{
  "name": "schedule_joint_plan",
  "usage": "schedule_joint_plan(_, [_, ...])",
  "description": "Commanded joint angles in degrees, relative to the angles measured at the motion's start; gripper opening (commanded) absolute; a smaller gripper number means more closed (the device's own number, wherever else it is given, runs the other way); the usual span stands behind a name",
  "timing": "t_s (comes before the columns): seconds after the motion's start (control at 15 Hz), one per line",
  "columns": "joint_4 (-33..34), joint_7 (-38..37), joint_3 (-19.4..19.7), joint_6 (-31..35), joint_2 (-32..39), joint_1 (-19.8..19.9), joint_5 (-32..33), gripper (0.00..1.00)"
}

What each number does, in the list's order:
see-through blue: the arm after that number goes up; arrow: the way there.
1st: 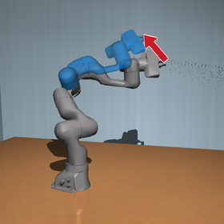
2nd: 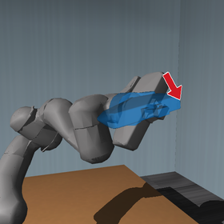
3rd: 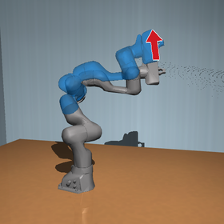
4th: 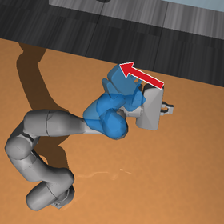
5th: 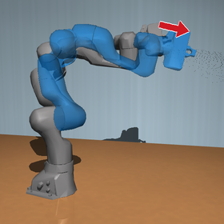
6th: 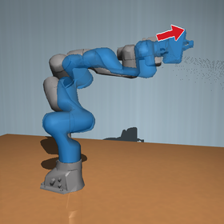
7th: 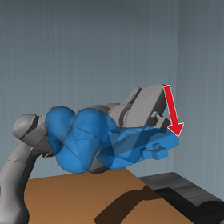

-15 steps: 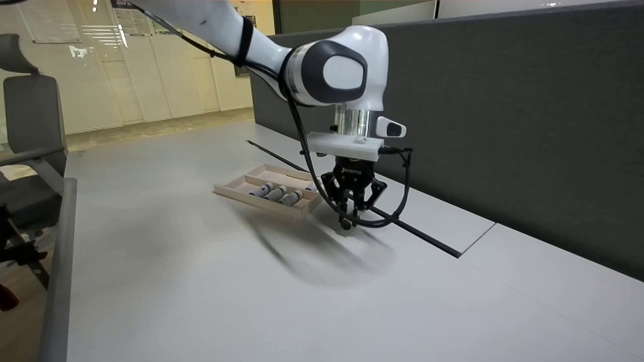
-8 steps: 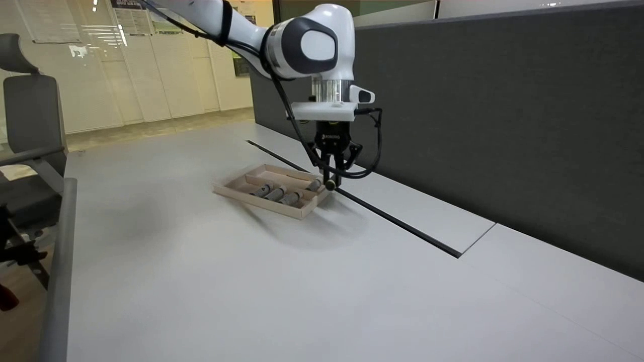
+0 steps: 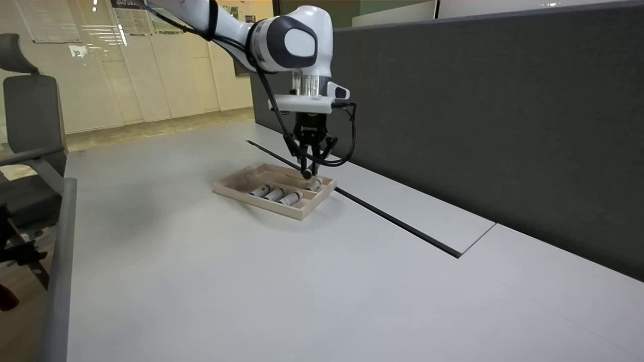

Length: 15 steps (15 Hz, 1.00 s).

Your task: Put the bottle on the table in the upper compartment of the tray

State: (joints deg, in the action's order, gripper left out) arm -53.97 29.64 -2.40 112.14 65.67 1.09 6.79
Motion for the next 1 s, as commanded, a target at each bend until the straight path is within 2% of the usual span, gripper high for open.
schedule_joint_plan(0.0, [-0.8, 0.3, -0.9, -2.9, -0.8, -0.4, -0.3, 0.07])
schedule_joint_plan(0.93, [1.6, -0.4, -2.4, -1.5, 3.5, -0.3, -2.3, 0.07])
